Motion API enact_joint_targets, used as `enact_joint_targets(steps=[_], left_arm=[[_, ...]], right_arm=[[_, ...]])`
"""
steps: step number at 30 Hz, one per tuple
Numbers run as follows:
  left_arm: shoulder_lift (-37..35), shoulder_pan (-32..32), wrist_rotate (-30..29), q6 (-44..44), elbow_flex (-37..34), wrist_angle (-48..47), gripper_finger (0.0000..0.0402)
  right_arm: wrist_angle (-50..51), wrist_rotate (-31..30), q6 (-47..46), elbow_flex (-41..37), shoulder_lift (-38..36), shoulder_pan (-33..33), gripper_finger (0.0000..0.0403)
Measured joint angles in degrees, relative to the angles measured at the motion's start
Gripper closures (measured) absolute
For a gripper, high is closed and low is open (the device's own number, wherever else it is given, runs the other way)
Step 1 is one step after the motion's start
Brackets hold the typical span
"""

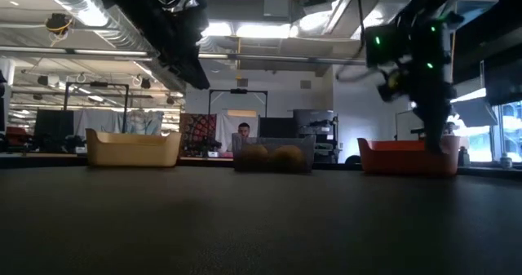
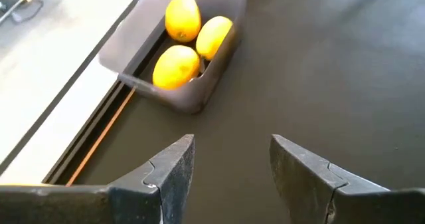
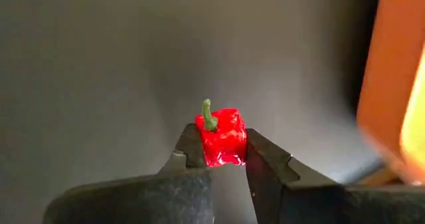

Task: Sort produce into baskets
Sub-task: Put the red chili pepper into the yellow bin

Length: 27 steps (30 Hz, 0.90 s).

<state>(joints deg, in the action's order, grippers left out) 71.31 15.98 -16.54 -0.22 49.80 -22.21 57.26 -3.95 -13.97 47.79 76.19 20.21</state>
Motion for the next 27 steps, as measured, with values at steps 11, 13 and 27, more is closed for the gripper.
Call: enact_joint_targets(steps=[11,13,27], left_arm=[[0.0,-5.99,0.08,5.28,-0.02,9.1,0.021],[0.0,-6.96,0.12,6.32,-0.02,10.7,0.021],[0.32,-9.04,1.43,12.59,-0.02,21.97,0.0152]], right_arm=[[-25.99,11.89,2.29,0.41,-4.84,0.02,0.0361],[-30.51,15.1,2.31,0.41,-4.84,0.02,0.0361],[-55.56,24.39,0.78,0.41,-4.52,0.0,0.0361]])
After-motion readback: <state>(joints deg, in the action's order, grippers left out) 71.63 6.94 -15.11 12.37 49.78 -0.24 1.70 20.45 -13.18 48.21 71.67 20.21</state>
